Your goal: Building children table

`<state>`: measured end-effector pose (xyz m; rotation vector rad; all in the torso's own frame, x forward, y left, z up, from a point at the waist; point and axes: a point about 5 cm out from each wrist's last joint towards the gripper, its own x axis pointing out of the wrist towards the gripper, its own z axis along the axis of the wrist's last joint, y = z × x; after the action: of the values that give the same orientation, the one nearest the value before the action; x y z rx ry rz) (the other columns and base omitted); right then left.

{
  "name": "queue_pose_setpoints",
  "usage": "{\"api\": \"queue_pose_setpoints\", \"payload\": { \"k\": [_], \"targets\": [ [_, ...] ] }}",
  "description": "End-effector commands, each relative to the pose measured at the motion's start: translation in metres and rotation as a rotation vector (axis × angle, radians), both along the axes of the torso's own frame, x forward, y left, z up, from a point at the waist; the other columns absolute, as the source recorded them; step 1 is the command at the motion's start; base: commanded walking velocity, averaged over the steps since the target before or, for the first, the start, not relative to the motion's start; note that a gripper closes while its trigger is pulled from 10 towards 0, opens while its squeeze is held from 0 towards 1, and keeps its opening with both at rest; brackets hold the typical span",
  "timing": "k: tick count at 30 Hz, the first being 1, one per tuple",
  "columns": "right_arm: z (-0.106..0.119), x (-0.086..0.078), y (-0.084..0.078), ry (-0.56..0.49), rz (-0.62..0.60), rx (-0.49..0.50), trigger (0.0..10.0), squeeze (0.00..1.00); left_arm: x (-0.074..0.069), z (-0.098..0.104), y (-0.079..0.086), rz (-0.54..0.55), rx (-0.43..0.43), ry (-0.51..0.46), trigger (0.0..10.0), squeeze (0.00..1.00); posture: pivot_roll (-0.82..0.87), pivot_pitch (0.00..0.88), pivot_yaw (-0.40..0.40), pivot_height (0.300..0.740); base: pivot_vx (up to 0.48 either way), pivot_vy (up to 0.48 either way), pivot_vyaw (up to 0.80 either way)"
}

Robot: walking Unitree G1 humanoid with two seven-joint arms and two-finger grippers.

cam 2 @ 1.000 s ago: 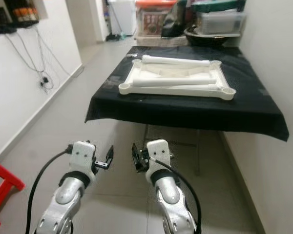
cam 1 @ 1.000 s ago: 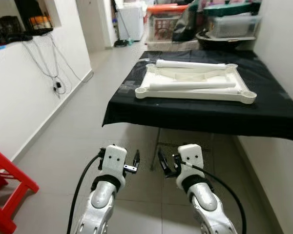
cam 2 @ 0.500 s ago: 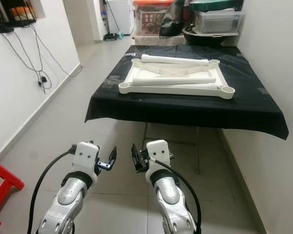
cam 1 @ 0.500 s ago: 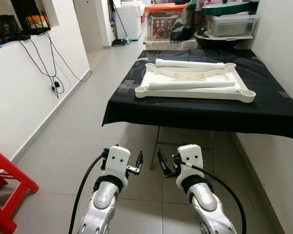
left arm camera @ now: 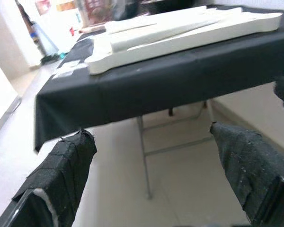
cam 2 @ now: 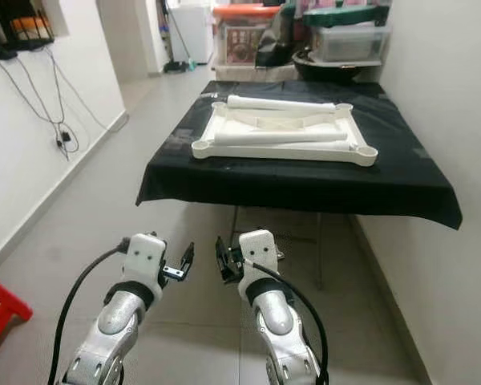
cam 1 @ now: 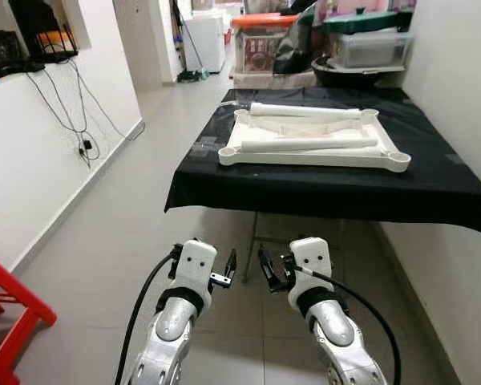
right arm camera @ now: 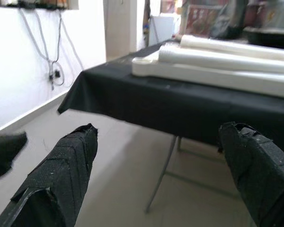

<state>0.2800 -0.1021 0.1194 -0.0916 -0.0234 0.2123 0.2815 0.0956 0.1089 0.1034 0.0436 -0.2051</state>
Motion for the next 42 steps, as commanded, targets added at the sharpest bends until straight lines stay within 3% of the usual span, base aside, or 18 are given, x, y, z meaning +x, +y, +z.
{"api": "queue_pose_setpoints", "payload": {
  "k": [1, 24, 36, 42],
  "targets": [
    [-0.001, 0.001, 0.001, -0.003, -0.001, -0.002, 10.0, 0.00, 0.002, 0.000, 0.003, 0.000, 0.009, -0.006, 10.0, 0.00, -0.03, 0.000, 0.006, 0.740, 0.300, 0.000, 0.00],
    [0.001, 0.004, -0.001, -0.027, -0.010, 0.010, 10.0, 0.00, 0.002, 0.006, 0.007, 0.000, 0.006, -0.045, 10.0, 0.00, -0.02, 0.000, 0.002, 0.740, 0.309, 0.000, 0.00],
    [0.011, 0.006, -0.003, -0.088, -0.012, 0.015, 10.0, 0.00, 0.002, 0.013, 0.006, 0.018, -0.002, -0.073, 10.0, 0.00, -0.01, 0.000, -0.004, 0.740, 0.311, 0.000, 0.00],
    [0.014, 0.006, -0.006, -0.101, -0.014, 0.019, 10.0, 0.00, 0.007, 0.025, 0.018, 0.061, 0.009, -0.117, 10.0, 0.00, -0.01, 0.000, -0.005, 0.740, 0.309, 0.000, 0.00]
  ]
}}
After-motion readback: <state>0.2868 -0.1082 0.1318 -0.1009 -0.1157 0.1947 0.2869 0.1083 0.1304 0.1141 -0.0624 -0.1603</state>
